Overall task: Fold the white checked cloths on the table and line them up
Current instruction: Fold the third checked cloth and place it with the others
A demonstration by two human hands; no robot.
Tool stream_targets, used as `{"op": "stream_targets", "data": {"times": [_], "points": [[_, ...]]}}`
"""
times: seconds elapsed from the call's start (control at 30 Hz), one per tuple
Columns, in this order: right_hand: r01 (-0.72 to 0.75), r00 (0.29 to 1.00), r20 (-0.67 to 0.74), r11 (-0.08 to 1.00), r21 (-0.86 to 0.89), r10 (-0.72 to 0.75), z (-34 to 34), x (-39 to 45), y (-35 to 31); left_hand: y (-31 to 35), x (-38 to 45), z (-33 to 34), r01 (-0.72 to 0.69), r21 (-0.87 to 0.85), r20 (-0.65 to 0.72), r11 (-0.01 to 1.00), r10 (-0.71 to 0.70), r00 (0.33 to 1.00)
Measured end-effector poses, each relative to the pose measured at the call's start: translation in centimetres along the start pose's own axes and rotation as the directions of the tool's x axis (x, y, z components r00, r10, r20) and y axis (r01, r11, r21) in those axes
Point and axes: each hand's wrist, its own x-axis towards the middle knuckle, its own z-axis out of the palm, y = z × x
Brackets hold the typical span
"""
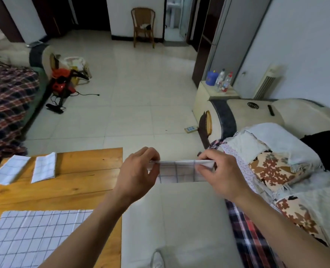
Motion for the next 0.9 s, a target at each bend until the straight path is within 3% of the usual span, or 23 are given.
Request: {"op": "stream_targets", "data": {"times": [0.3,0.57,0.77,0.9], "points": [[0.028,0.999,0.026,1.000,0.011,-0.028,-4.1,11.4,7.3,-0.9,12.4,4.3,0.019,0.018,-0.019,1.000,-0.019,1.000],[0.162,0.975,0.140,0.984,0.070,-0.171,-4.8,22.3,15.6,-2.7,20.6,8.7,0.137,0.107,-0.080,0.985,-0.129,0.988],[0.259,0.926,0.248,0.957,0.128,-0.284,-4.6,30.3,19.1,-2.9,23.7,10.3,0.264,0.177,-0.133,0.948,-0.243,0.961],[0.343,0.848,0.351,0.916,0.208,-0.398,-1.2,34.4,18.4,-4.3,23.0,9.0,0.400,0.192,-0.217,0.896,-0.358,0.908]]}}
